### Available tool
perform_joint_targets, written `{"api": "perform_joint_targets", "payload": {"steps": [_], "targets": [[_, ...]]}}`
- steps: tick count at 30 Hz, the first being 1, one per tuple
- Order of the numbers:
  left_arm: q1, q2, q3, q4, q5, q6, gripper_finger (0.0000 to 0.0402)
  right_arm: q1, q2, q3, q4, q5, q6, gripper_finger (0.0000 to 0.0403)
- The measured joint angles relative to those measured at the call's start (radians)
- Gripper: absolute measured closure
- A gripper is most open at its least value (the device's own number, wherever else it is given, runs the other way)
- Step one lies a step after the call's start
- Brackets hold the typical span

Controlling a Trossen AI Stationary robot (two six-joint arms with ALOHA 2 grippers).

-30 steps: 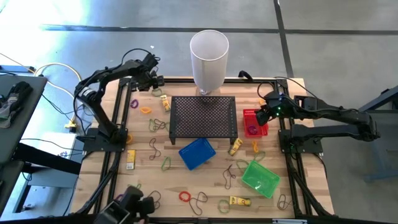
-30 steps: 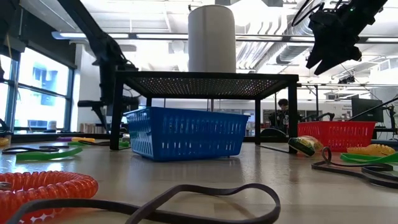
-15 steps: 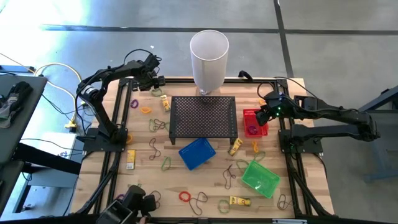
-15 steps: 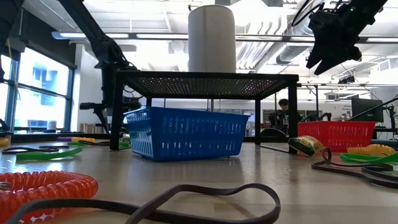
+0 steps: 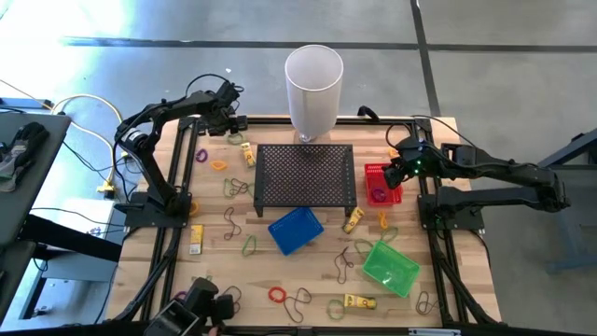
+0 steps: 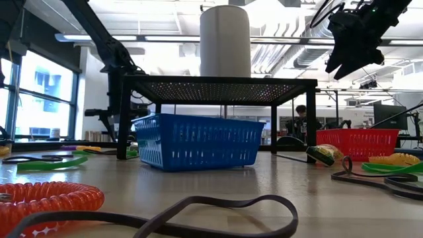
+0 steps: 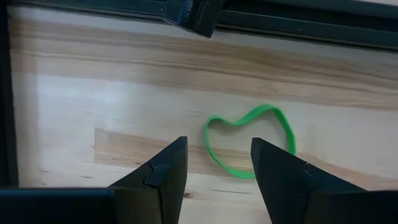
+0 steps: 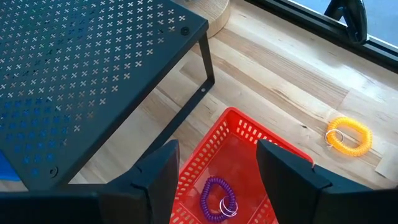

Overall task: Pick & Place Office Desk Supplies
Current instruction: Put the green rubber band into the blue bin

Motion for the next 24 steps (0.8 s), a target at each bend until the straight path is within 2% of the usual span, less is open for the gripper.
{"api": "perform_joint_targets", "payload": {"steps": [7,11,24], "targets": [[0.000,0.026,0.000,-0.027,0.004,-0.030,0.0231,0.000,0.000,0.000,0.000,0.000,0.000,0.0200],[0.000,0.071,0.000,-0.033,0.041,-0.033,0.0231,0.000,0.000,-0.001,0.000,0.000,0.000,0.0200],[-0.001,0.095,0.002,-0.015,0.024,-0.067,0.0239,0.000,0.000,-0.001,-0.001,0.000,0.000,0.0200]]}}
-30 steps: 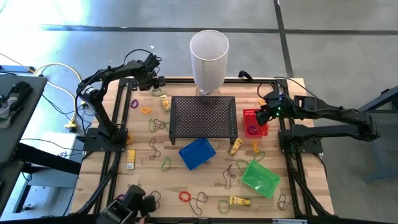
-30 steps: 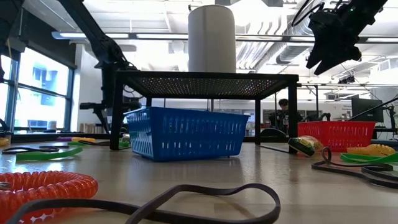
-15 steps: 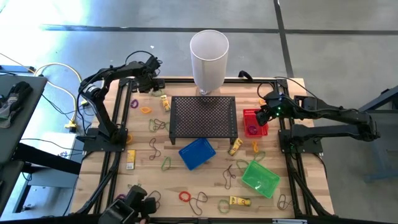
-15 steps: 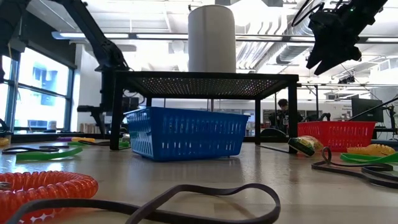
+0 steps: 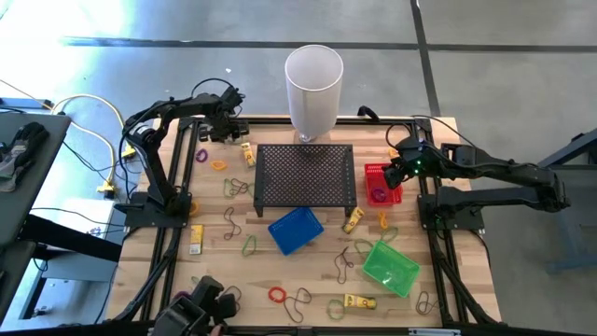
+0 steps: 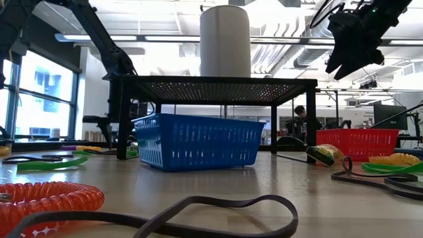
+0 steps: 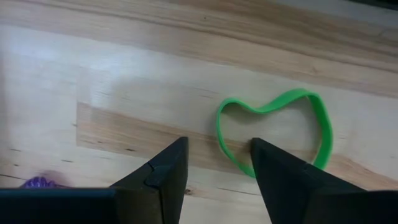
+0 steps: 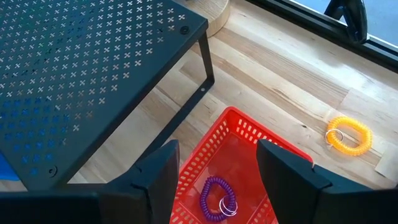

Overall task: Pick & Place Office Desk Supplies
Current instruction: Put the green rubber band into the blue bin

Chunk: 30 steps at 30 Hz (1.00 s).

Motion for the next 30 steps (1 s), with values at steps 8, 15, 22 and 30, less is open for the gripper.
{"api": "perform_joint_targets", "payload": {"steps": [8,15,22,30], "targets": [[0.000,0.001,0.000,-0.002,-0.003,0.001,0.0317,0.000,0.000,0.000,0.000,0.000,0.000,0.0200],[0.000,0.002,0.000,-0.001,-0.026,0.048,0.0396,0.000,0.000,0.000,0.000,0.000,0.000,0.0200],[-0.011,-0.036,-0.006,-0.006,-0.030,0.080,0.0401,0.000,0.000,0.000,0.000,0.000,0.000,0.0200],[-0.074,-0.262,-0.004,-0.060,-0.077,0.113,0.0401,0.000,0.000,0.000,0.000,0.033,-0.001,0.0199]]}}
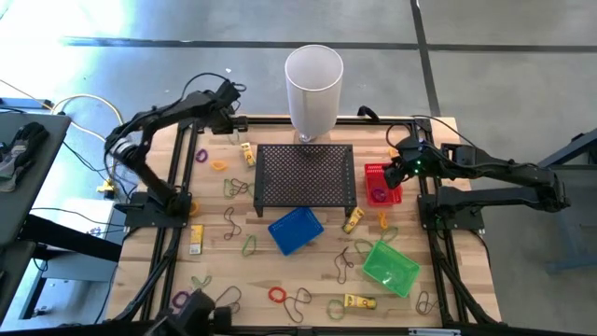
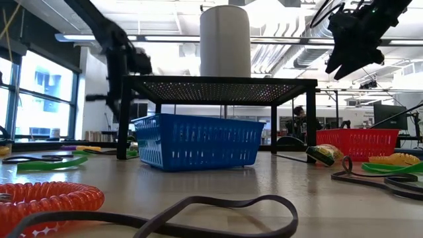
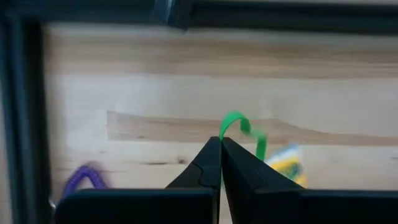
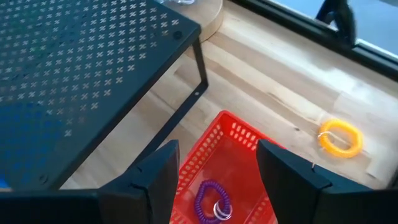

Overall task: Pick & Place Office Desk Supplies
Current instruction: Put the green rubber band into the blue bin

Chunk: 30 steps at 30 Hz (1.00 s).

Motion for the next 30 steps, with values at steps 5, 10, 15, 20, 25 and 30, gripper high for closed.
{"api": "perform_joint_targets", "payload": {"steps": [5,10,15,20,25,30], "targets": [[-0.036,-0.165,0.001,-0.047,-0.003,0.019,0.0401,0.000,0.000,0.000,0.000,0.014,-0.026,0.0200],[-0.120,-0.333,0.002,-0.143,0.000,0.040,0.0401,0.000,0.000,0.000,0.000,0.017,-0.048,0.0200],[-0.265,-0.479,0.002,-0.245,0.000,-0.050,0.0401,0.000,0.000,0.000,0.000,0.020,-0.068,0.0200],[-0.472,-0.574,0.002,-0.276,0.004,-0.167,0.0401,0.000,0.000,0.000,0.001,0.020,-0.079,0.0200],[-0.719,-0.597,0.002,-0.263,-0.006,-0.311,0.0401,0.000,0.000,0.000,0.000,0.017,-0.095,0.0200],[-0.979,-0.580,0.003,-0.262,-0.122,-0.470,0.0401,0.000,0.000,0.000,-0.011,0.006,-0.086,0.0200]]}}
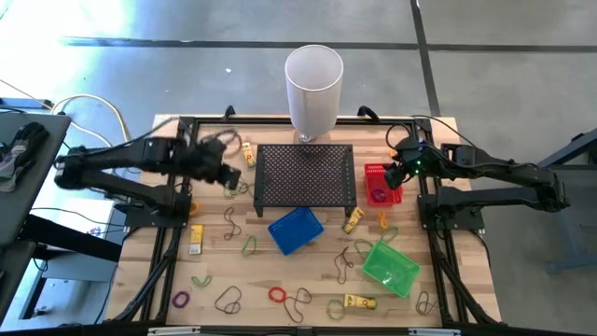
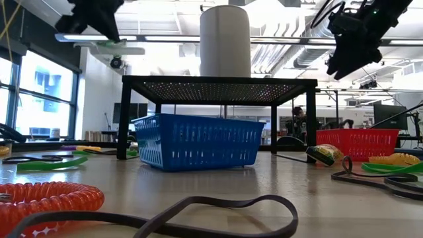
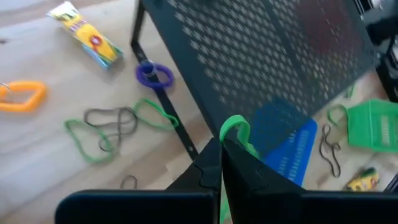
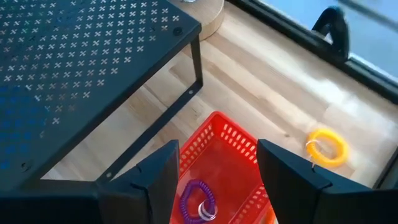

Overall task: Pick & Place Office Desk Supplies
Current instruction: Put the green rubber band into the blue bin

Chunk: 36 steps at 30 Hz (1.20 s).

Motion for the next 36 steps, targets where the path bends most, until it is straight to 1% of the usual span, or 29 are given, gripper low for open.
{"api": "perform_joint_targets", "payload": {"steps": [2,4,9,14,17,19,22,28,32,36], "targets": [[-0.098,0.020,0.001,0.001,-0.061,-0.067,0.0401,0.000,0.000,0.000,-0.005,-0.032,0.013,0.0200],[-0.185,0.041,0.001,0.001,-0.096,-0.126,0.0401,0.000,0.000,0.000,-0.005,-0.071,0.014,0.0200],[-0.349,0.086,0.004,0.000,-0.104,-0.260,0.0401,0.000,0.000,0.000,-0.018,-0.087,0.052,0.0200],[-0.477,0.127,0.036,0.004,-0.110,-0.350,0.0401,0.001,-0.009,0.000,-0.018,-0.097,0.139,0.0200],[-0.541,0.166,0.052,0.040,-0.139,-0.363,0.0401,0.014,-0.009,0.000,-0.013,-0.093,0.178,0.0200],[-0.570,0.195,0.054,0.076,-0.181,-0.364,0.0401,0.033,-0.007,0.000,0.002,-0.092,0.212,0.0199],[-0.597,0.250,0.055,0.135,-0.267,-0.332,0.0401,0.072,-0.006,0.000,0.024,-0.087,0.242,0.0200],[-0.593,0.376,0.055,0.230,-0.400,-0.244,0.0401,0.150,-0.006,0.000,0.011,-0.009,0.310,0.0200],[-0.551,0.450,0.055,0.330,-0.500,-0.126,0.0401,0.210,-0.006,0.000,0.007,0.019,0.354,0.0200],[-0.492,0.522,0.055,0.447,-0.530,0.022,0.0401,0.267,0.003,0.000,0.006,0.021,0.360,0.0200]]}}
